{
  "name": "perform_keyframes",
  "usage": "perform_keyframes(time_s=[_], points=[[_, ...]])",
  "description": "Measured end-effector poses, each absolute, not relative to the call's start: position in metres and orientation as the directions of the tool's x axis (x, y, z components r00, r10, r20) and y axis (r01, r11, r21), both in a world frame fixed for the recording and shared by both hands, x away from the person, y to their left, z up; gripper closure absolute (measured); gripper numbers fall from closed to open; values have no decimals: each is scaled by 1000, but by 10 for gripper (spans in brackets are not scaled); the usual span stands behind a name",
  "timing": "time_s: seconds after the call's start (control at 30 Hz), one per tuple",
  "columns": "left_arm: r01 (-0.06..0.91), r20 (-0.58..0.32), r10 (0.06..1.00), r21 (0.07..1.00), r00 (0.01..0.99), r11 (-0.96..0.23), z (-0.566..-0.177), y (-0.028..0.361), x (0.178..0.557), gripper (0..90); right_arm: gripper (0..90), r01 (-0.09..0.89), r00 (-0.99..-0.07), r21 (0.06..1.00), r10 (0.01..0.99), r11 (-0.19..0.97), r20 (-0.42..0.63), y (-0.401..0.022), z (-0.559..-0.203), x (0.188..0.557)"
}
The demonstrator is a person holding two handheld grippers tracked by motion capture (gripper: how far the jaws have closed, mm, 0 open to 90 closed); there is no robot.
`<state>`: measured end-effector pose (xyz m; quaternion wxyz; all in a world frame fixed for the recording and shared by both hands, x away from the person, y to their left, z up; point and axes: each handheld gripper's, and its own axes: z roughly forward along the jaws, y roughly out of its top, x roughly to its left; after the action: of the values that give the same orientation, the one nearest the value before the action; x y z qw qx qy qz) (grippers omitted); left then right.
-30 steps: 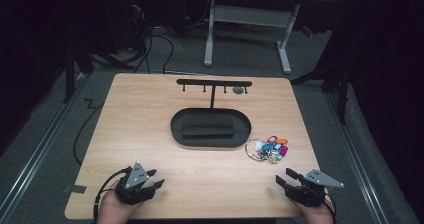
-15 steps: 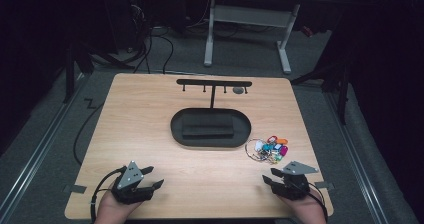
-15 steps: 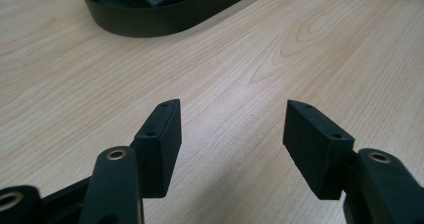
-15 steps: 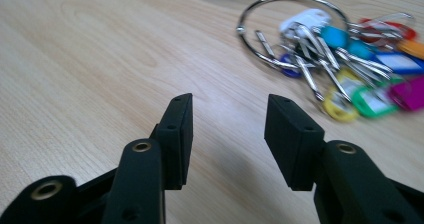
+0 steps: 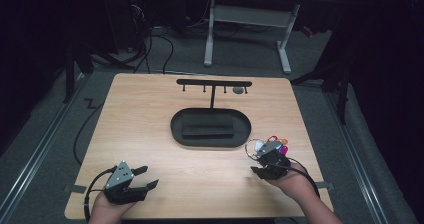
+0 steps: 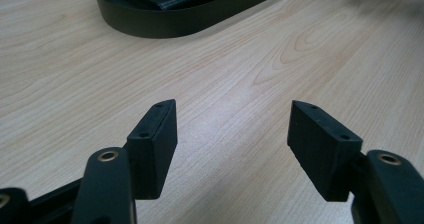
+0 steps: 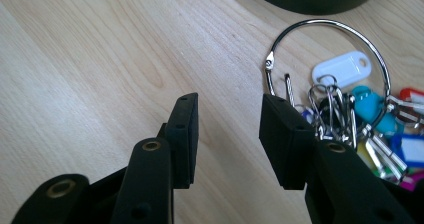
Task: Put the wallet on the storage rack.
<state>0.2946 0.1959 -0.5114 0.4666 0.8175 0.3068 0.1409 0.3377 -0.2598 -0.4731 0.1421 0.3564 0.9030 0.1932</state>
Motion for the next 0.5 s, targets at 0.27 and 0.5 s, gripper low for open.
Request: perform_keyframes(time_s=[0.27, 0.5], points=[[355, -31, 620, 842, 784, -406, -512, 192, 292, 377, 683, 557, -776, 272, 608, 785, -166, -246, -473, 368], [356, -30, 612, 835, 790, -419, -515, 192, 293, 381, 686, 538, -808, 186, 566, 822, -163, -237, -478, 384]])
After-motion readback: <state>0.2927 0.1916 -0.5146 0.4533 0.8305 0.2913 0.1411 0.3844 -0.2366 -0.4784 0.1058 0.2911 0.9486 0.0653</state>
